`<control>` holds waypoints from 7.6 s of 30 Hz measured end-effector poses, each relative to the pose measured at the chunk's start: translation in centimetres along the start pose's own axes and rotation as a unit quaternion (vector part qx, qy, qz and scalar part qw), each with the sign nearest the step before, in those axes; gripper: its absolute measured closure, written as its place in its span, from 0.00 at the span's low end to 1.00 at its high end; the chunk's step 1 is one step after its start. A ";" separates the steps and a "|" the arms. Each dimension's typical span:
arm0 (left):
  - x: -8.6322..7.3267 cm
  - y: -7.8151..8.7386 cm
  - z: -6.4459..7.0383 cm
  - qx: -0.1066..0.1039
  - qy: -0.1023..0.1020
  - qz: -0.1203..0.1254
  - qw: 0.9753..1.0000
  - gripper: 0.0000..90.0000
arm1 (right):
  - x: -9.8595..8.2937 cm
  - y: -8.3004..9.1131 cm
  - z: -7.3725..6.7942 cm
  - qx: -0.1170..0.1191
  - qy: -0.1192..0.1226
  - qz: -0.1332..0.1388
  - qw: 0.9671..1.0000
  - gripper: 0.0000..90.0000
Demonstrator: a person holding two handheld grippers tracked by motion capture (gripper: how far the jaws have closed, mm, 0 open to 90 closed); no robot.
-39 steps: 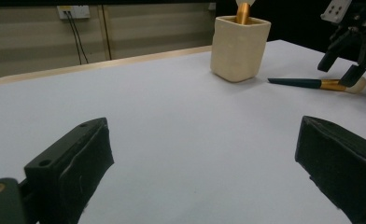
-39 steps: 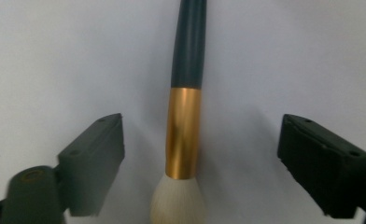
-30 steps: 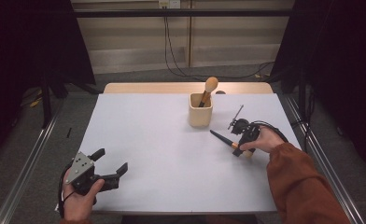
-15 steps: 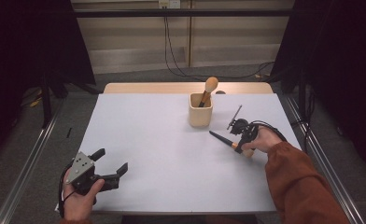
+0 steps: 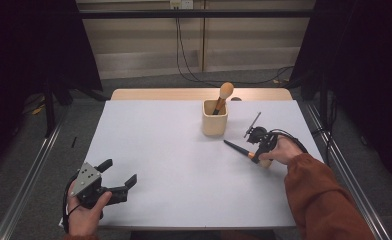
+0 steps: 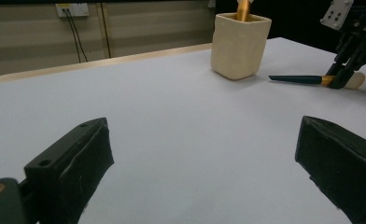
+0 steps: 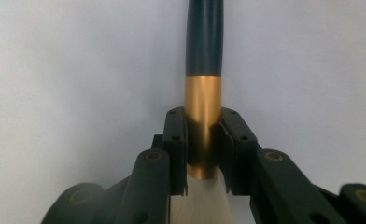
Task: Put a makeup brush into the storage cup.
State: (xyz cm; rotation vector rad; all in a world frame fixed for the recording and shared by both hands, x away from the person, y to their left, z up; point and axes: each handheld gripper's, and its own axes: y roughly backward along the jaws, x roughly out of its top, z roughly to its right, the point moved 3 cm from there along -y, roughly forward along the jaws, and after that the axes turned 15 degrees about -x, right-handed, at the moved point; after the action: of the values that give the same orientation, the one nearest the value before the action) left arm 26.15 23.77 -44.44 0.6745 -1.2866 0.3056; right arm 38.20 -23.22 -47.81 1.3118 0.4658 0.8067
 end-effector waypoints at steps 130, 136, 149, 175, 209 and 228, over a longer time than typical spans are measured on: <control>3.4 -5.1 4.2 -0.147 -0.056 -0.047 0.986 0.03 | -0.5 6.8 -7.1 0.104 -0.044 0.363 0.925 0.83; 3.7 -5.8 4.5 -0.165 -0.062 -0.066 0.982 0.02 | -0.2 7.2 -7.7 0.112 -0.010 0.345 0.932 0.83; 4.9 -6.5 4.3 -0.183 -0.086 -0.105 0.974 0.02 | 0.9 7.5 -9.1 0.128 0.068 0.300 0.943 0.83; 6.7 -8.2 5.4 -0.254 -0.092 -0.192 0.944 0.07 | 3.0 7.8 -10.9 0.131 0.175 0.212 0.953 0.83; 6.1 -13.0 6.5 -0.299 -0.103 -0.380 0.869 0.07 | 5.7 7.7 -12.4 0.124 0.269 0.130 0.946 0.83; 5.7 -14.0 7.1 -0.320 -0.127 -0.374 0.861 0.10 | 6.4 7.0 -13.5 0.138 0.276 0.131 0.942 0.83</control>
State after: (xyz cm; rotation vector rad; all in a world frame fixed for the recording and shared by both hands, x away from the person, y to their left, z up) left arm 30.13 7.71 -42.22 0.5878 -1.1720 -0.8482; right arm 30.96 -9.16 -43.15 1.4147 0.8847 1.3851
